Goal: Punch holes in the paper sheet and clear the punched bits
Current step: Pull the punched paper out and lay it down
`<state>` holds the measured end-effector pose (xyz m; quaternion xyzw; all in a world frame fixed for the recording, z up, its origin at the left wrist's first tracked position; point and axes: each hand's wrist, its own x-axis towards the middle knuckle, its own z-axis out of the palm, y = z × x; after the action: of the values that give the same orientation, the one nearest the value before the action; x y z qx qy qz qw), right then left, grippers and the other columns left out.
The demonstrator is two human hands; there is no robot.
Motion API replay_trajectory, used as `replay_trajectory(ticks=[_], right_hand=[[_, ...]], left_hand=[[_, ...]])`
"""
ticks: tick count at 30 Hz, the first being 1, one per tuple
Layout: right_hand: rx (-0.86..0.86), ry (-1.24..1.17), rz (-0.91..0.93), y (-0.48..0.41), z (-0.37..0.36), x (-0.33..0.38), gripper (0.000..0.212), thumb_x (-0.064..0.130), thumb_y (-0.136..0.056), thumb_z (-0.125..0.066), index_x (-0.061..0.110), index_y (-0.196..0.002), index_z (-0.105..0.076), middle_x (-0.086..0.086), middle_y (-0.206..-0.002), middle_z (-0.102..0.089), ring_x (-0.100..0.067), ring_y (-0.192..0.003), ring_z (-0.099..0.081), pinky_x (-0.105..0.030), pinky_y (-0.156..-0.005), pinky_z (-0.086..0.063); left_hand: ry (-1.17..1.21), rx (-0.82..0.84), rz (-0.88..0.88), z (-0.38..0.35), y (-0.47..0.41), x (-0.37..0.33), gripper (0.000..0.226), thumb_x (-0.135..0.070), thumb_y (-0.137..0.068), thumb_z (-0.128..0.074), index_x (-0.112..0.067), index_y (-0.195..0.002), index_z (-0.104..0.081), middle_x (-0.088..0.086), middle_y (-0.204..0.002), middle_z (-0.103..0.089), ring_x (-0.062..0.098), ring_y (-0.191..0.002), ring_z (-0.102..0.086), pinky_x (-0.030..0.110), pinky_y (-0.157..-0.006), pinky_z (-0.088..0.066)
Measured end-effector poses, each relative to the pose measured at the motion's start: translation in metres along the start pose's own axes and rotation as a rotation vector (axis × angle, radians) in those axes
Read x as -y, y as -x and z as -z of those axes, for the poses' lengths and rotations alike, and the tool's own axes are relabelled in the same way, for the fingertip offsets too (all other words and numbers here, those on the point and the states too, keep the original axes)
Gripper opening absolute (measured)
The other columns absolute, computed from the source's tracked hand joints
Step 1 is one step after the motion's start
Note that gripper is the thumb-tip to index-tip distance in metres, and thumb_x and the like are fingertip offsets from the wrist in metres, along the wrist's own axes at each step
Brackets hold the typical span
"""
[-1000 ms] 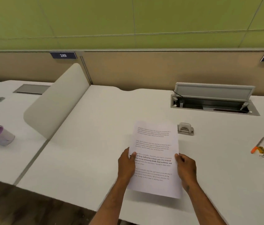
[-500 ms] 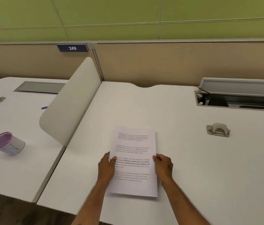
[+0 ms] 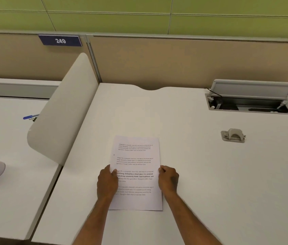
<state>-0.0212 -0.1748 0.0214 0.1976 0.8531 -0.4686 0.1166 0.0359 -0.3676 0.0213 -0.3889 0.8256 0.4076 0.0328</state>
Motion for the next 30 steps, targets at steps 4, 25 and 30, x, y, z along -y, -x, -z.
replay_trajectory(ticks=[4,25,30], right_hand=[[-0.015,0.009,-0.007,-0.001,-0.003,-0.002,0.022,0.001,-0.089,-0.051,-0.009,-0.072,-0.041,-0.016,-0.064,-0.061,-0.033,-0.064,-0.048,-0.025,-0.06,-0.03],[0.104,0.019,0.058,0.056,0.058,-0.066,0.017,0.022,-0.098,-0.047,0.026,-0.083,-0.053,0.012,-0.087,-0.052,-0.005,-0.079,-0.048,-0.007,-0.061,-0.036],[0.047,0.144,0.144,0.086,0.105,-0.117,0.034,0.034,-0.1,-0.045,0.022,-0.13,-0.056,0.015,-0.12,-0.054,0.001,-0.111,-0.053,0.001,-0.087,-0.035]], left_hand=[[-0.022,-0.006,-0.011,0.001,-0.002,0.0,0.041,-0.023,-0.099,-0.047,-0.006,-0.137,-0.05,0.018,-0.136,-0.055,0.036,-0.127,-0.049,0.046,-0.107,-0.039],[-0.058,-0.104,-0.239,-0.026,0.058,-0.002,0.044,-0.031,-0.096,-0.054,-0.014,-0.136,-0.047,0.013,-0.144,-0.045,0.036,-0.131,-0.041,0.056,-0.104,-0.036],[-0.117,0.094,-0.531,-0.088,0.101,-0.024,0.035,-0.03,-0.098,-0.051,-0.018,-0.131,-0.054,0.005,-0.147,-0.044,0.027,-0.137,-0.037,0.051,-0.107,-0.034]])
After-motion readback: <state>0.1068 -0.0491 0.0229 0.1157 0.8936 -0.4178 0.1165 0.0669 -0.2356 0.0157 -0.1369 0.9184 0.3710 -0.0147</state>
